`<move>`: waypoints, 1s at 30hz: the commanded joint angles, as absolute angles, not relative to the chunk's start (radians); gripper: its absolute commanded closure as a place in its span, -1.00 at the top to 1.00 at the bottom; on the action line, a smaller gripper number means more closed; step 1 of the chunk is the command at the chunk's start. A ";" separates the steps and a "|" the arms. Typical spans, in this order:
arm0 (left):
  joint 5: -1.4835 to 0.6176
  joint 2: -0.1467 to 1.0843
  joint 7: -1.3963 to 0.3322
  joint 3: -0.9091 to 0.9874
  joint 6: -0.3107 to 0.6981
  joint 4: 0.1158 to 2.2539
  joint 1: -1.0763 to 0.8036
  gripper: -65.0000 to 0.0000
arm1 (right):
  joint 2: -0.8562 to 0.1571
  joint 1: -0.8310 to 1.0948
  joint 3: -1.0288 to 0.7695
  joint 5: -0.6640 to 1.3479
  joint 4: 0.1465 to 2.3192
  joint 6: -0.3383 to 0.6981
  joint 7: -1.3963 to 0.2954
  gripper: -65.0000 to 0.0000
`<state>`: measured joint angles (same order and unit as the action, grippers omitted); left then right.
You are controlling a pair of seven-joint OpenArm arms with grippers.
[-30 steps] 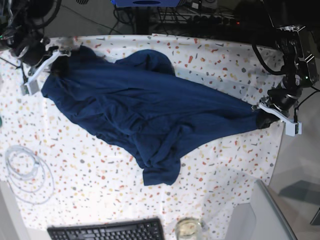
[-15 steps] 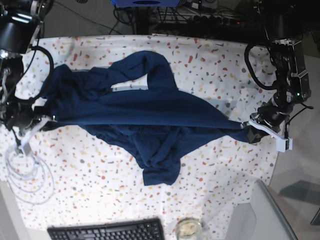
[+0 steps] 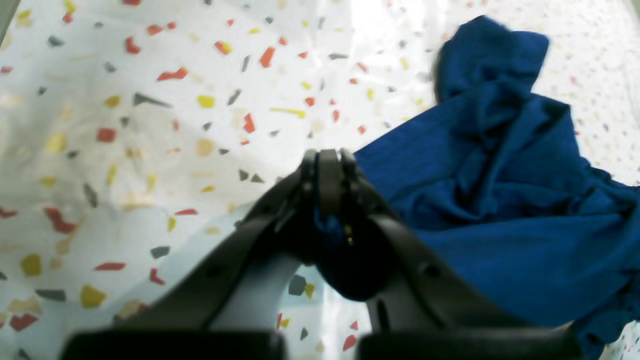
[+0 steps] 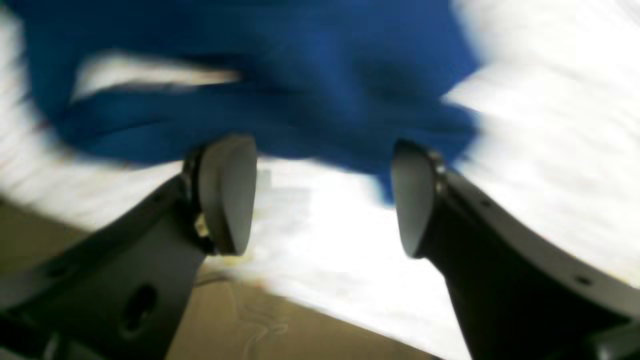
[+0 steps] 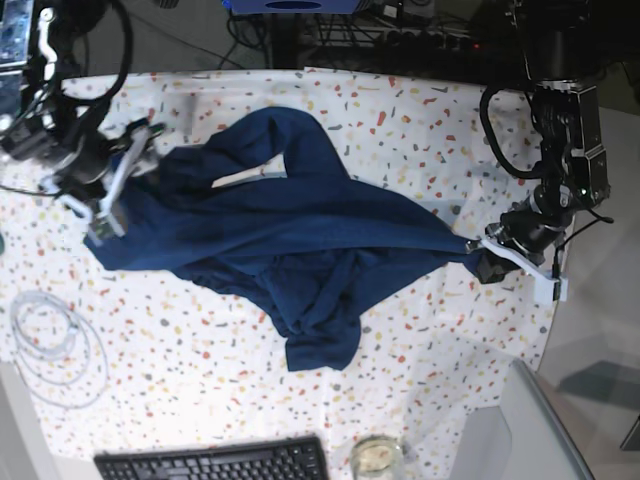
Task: Layout the t-shirt on the table in an organized manner, then fold the t-shirt properly
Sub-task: 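Release and regrasp the shirt with the right gripper, dragging it outward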
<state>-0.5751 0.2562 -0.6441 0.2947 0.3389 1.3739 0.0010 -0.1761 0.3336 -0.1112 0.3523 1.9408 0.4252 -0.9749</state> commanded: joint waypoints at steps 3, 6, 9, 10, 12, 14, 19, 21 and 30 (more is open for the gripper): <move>-0.588 0.272 -0.622 0.302 0.340 1.392 0.016 -1.00 | -0.182 0.363 0.039 0.266 1.899 0.418 -0.852 0.17; -0.588 0.275 -0.619 0.311 0.340 1.399 -0.013 -1.00 | -0.154 0.351 0.171 0.114 1.811 0.415 -0.788 0.27; -0.588 0.282 -0.618 0.312 0.340 1.400 -0.051 -1.00 | -0.117 0.325 0.246 0.008 1.733 0.337 -0.780 0.55; -0.588 0.283 -0.618 0.312 0.340 1.400 -0.065 -1.00 | -0.113 0.315 0.269 -0.008 1.712 0.308 -0.773 0.57; -0.588 0.285 -0.618 0.312 0.341 1.400 -0.085 -1.00 | -0.111 0.308 0.309 -0.015 1.690 0.274 -0.739 0.56; -0.588 0.285 -0.618 0.312 0.343 1.400 -0.099 -1.00 | -0.110 0.303 0.334 -0.015 1.675 0.259 -0.711 0.56; -0.588 0.285 -0.616 0.312 0.344 1.402 -0.117 -1.00 | -0.108 0.268 0.366 -0.013 1.580 0.236 -0.699 0.56; -0.588 0.285 -0.616 0.312 0.344 1.402 -0.122 -1.00 | -0.108 0.262 0.360 -0.013 1.541 0.236 -0.694 0.55; -0.588 0.285 -0.616 0.312 0.344 1.402 -0.125 -1.00 | -0.111 0.328 0.269 -0.012 1.595 0.239 -0.621 -0.98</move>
<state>-0.5762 0.2707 -0.6380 0.3061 0.3401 1.3819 -0.1349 -0.1020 0.3294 0.2768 -0.0093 1.5723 0.2424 -0.6319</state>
